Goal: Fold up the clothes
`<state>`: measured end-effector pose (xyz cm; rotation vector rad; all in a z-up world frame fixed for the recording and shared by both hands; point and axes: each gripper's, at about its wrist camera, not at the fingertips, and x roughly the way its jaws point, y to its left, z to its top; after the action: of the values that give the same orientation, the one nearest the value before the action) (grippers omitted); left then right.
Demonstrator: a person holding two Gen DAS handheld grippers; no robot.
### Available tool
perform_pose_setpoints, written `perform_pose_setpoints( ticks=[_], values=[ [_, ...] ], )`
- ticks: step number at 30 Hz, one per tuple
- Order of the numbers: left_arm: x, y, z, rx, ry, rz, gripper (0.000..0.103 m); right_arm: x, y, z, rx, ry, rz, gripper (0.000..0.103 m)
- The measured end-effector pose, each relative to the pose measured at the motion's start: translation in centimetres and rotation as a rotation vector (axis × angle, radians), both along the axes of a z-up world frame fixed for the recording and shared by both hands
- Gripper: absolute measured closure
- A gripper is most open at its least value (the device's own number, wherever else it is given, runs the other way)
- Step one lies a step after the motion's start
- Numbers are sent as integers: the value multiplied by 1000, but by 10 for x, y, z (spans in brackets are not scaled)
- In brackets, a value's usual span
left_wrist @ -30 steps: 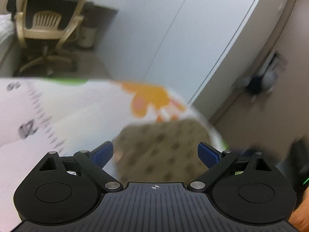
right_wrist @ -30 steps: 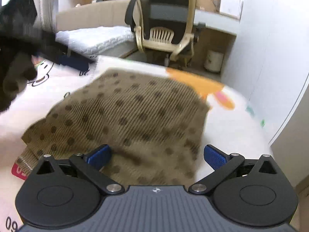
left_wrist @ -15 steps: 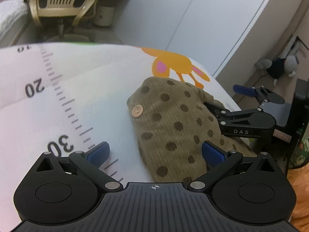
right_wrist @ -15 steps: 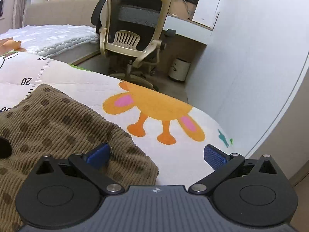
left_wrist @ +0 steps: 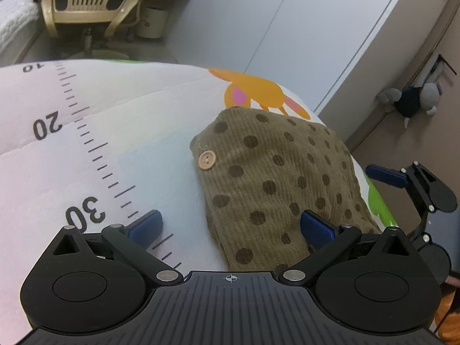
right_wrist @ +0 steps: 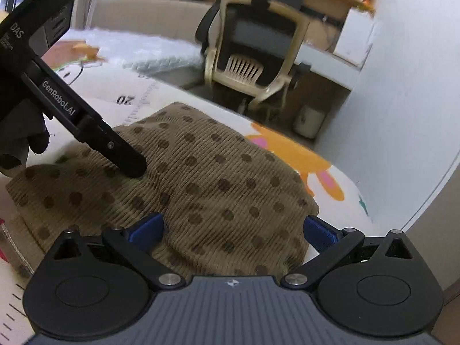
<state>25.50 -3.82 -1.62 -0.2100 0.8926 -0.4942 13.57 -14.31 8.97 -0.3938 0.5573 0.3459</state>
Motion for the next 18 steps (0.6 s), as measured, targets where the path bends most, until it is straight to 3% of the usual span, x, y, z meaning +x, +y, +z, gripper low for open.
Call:
perform_pose_setpoints(
  ticks=[6,14,18],
  values=[
    [-12,-1,0,-1,-4,67,0,-1,-10,1,76,29,-26,0],
    [-11,8,-2,-60,10,26,0,8,-34,-8,256,99,-78,0],
    [-7,3,-5,-196,112,-60,0,9,-38,-9,278,113,-86,0]
  ],
)
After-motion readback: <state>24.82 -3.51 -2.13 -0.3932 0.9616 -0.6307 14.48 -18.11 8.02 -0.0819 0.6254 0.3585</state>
